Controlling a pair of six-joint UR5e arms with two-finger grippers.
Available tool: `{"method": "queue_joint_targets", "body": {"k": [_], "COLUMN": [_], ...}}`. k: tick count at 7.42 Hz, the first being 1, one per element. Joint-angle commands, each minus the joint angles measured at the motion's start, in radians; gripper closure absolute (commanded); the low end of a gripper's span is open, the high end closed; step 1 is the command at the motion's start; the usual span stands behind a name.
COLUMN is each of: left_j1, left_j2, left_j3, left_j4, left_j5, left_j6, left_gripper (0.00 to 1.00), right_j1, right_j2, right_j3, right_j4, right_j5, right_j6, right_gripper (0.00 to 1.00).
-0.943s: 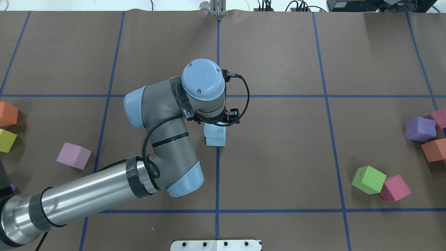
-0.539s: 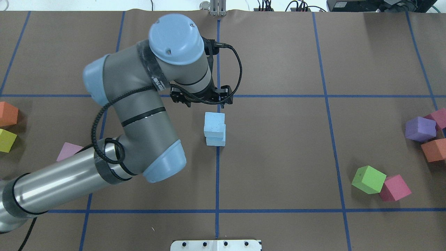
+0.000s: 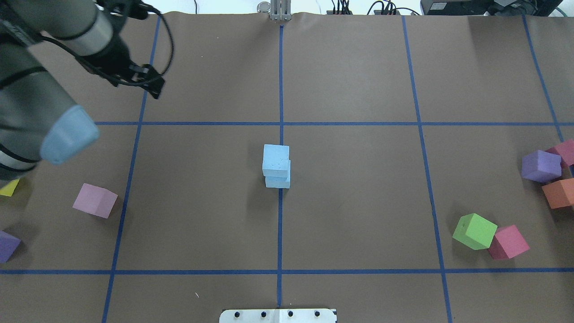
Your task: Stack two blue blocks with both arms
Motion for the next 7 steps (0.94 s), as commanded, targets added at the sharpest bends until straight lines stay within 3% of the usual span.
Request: {"method": "queue_joint_targets", "body": {"k": [1, 3, 5, 7], "left_j1": [-0.246, -0.35, -0.431, -0.523], "left_j2": [0.181, 0.368, 0.451, 0.481], "left_j3": [0.034, 0.078, 0.236, 0.276], "left_j4": [-0.009, -0.077, -0.197, -0.193], "left_j5": [-0.132, -0.123, -0.119, -0.126], "left_j6": [0.4, 0.515, 0.523, 0.512], "left_gripper": [0.01, 0.01, 0.01, 0.01], "right_j1": [0.0, 0.0, 0.0, 0.0], "right_j2": [0.0, 0.001, 0.001, 0.001], "right_j3": [0.0, 0.0, 0.0, 0.0], "right_j4": [0.0, 0.0, 0.0, 0.0], "right_j5": [0.001, 0.001, 0.001, 0.001], "right_j6": [0.0, 0.0, 0.0, 0.0], "right_gripper": [0.0, 0.0, 0.0, 0.0]}}
